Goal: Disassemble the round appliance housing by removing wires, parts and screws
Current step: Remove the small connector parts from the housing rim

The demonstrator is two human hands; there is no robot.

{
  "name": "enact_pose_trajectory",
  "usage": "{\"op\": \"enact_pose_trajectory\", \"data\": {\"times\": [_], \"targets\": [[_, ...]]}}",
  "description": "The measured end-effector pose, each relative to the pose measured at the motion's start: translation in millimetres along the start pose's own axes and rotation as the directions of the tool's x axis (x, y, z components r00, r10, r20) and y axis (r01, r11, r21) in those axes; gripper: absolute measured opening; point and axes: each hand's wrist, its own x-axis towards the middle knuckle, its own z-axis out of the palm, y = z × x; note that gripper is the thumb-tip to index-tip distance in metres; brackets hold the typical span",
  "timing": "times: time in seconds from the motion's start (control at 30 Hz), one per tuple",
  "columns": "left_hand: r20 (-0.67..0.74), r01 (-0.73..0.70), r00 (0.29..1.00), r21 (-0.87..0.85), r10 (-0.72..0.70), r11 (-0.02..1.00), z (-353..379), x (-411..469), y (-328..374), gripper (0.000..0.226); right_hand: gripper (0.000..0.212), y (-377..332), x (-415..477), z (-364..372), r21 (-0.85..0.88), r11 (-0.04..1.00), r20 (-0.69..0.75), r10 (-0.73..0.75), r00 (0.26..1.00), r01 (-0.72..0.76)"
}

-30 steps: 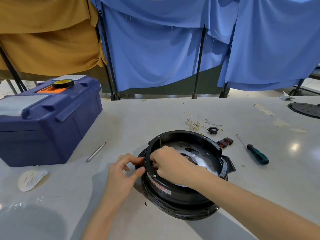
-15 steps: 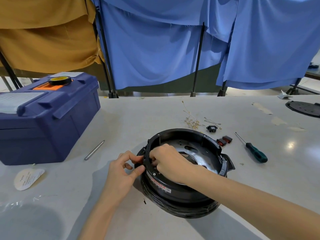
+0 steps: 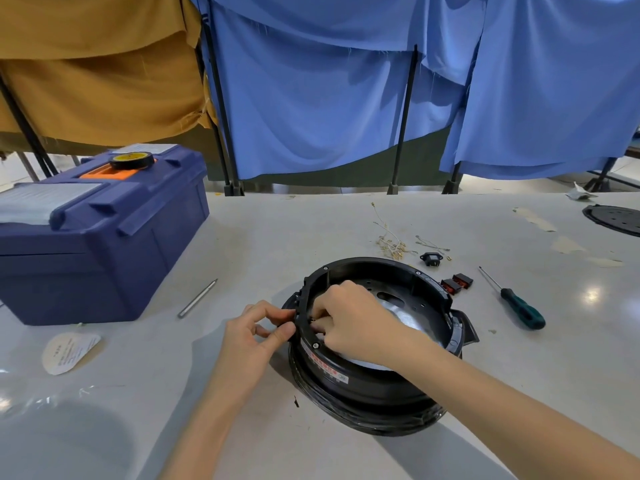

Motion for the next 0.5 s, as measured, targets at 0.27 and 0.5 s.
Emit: {"op": "enact_pose_trajectory", "data": {"times": [0.27, 0.5], "targets": [[0.030, -0.041, 0.999, 0.051, 0.039, 0.998, 2.0, 1.0, 0.2, 0.024, 0.030, -5.5, 6.2, 2.4, -0.060, 0.998, 0.037, 0.010, 0.999, -0.008], [0.035, -0.053, 0.998, 0.046, 0.052, 0.998, 4.7, 0.4, 0.0, 0.019, 0.016, -4.1, 7.4, 8.2, -0.024, 1.000, -0.014, -0.003, 1.000, 0.003]]}}
